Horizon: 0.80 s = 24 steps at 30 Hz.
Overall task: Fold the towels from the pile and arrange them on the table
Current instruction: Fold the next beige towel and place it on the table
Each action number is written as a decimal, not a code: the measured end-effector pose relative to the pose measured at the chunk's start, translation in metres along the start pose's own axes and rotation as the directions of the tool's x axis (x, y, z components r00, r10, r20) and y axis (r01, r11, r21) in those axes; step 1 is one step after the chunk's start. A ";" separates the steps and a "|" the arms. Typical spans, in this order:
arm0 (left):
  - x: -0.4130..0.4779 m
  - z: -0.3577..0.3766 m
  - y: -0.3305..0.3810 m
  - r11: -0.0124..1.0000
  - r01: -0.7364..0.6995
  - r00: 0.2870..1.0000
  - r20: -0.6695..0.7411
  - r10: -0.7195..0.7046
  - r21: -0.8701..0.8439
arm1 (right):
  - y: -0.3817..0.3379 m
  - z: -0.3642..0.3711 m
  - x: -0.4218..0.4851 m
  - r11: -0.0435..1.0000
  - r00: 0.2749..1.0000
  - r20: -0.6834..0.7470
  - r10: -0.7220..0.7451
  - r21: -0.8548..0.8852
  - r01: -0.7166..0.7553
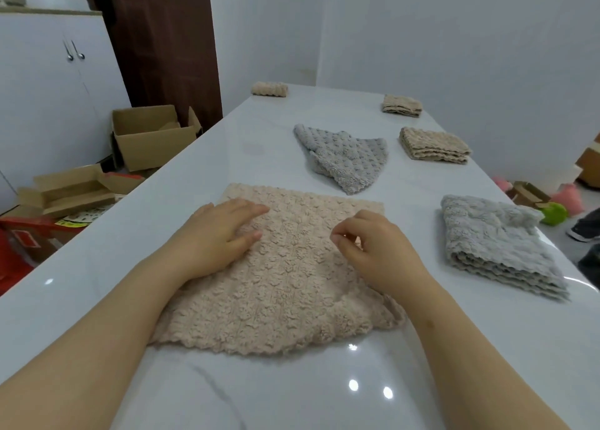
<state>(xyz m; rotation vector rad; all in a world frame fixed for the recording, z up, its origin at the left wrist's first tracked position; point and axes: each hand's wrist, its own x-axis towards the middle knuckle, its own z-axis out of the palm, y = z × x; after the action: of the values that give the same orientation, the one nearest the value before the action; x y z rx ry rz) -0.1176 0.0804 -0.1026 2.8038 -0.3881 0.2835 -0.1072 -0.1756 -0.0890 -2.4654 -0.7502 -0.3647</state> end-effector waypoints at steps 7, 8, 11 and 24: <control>-0.055 -0.024 0.029 0.937 -0.120 0.991 0.021 0.134 -0.329 | -0.011 -0.016 -0.016 0.977 0.949 0.305 0.075 0.167 -0.131; -0.067 -0.026 0.026 0.932 -0.126 0.984 0.076 0.161 -0.341 | -0.012 -0.018 -0.021 0.964 0.936 0.343 0.074 0.216 -0.155; -0.097 -0.024 0.016 0.965 -0.196 0.926 0.292 0.241 -0.177 | -0.014 -0.025 -0.034 0.918 0.881 0.469 0.066 0.318 -0.238; -0.121 -0.036 0.005 0.967 -0.043 0.984 0.159 0.085 -0.250 | -0.003 -0.025 -0.034 0.894 0.933 0.327 0.150 0.359 -0.269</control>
<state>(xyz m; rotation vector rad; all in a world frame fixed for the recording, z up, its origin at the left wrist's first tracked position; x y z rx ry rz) -0.2392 0.1159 -0.0954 2.5812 -0.5152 0.0088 -0.1387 -0.2025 -0.0808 -2.1962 -0.5885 0.2248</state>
